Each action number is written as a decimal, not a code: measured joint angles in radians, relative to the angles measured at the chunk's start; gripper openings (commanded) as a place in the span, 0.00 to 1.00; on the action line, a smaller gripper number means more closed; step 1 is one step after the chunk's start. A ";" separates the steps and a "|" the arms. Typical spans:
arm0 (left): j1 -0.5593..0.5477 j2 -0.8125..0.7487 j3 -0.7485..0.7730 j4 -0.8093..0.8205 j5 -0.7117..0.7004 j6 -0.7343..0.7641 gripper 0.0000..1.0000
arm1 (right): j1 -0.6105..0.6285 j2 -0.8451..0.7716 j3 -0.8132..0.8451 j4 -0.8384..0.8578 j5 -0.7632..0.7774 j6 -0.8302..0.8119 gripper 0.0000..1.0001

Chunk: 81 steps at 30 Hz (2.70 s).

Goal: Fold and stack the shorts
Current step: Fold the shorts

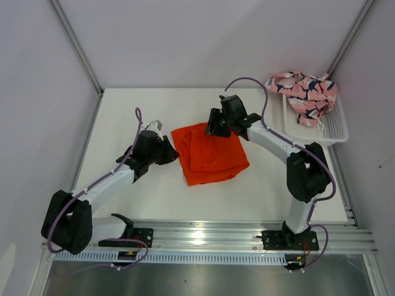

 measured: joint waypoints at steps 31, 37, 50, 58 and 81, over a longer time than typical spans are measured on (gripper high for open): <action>0.106 0.541 0.302 0.071 0.038 0.035 0.25 | -0.004 0.301 -0.020 0.499 -0.242 0.129 0.45; 0.132 0.584 0.333 0.056 0.045 0.043 0.24 | 0.029 0.311 -0.002 0.499 -0.264 0.109 0.38; 0.139 0.604 0.353 0.053 0.051 0.050 0.23 | 0.045 0.444 0.115 0.415 -0.272 0.089 0.40; 0.143 0.563 0.334 0.042 0.053 0.049 0.24 | 0.037 0.437 0.114 0.436 -0.299 0.104 0.54; 0.043 0.564 0.592 0.056 0.176 -0.002 0.18 | -0.150 -0.032 -0.615 0.772 -0.448 0.231 0.08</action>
